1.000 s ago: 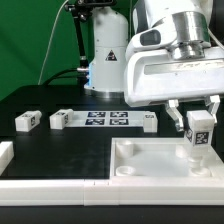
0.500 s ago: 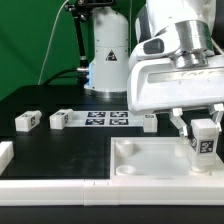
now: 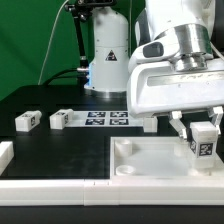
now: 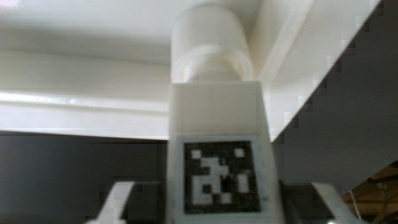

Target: Assemble one leg

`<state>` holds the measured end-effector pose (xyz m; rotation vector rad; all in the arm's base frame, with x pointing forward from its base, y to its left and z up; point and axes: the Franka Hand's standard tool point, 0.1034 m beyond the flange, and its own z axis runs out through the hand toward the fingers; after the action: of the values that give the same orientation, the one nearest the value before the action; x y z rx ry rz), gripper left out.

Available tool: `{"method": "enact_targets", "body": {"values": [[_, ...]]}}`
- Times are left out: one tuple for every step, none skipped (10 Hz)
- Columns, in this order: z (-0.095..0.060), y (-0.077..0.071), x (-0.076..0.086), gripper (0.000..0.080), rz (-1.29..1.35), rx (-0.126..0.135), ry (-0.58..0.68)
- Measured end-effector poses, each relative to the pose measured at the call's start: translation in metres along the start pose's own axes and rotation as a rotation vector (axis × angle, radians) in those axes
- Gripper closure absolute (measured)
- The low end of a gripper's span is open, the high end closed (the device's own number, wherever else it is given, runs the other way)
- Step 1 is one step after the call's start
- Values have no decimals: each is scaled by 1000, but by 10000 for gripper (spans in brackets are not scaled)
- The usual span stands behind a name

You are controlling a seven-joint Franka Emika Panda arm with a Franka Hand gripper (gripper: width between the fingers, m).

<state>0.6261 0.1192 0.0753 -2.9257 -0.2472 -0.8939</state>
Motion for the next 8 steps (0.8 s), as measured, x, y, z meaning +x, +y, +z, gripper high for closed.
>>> {"method": "enact_targets", "body": {"values": [[0, 1, 0, 509, -5, -1, 2], [0, 1, 0, 509, -5, -1, 2], [0, 1, 0, 509, -4, -1, 2], [0, 1, 0, 337, -4, -1, 2], [0, 1, 0, 195, -4, -1, 2], [0, 1, 0, 195, -4, -1, 2], [0, 1, 0, 159, -4, -1, 2], [0, 1, 0, 152, -4, -1, 2]]}}
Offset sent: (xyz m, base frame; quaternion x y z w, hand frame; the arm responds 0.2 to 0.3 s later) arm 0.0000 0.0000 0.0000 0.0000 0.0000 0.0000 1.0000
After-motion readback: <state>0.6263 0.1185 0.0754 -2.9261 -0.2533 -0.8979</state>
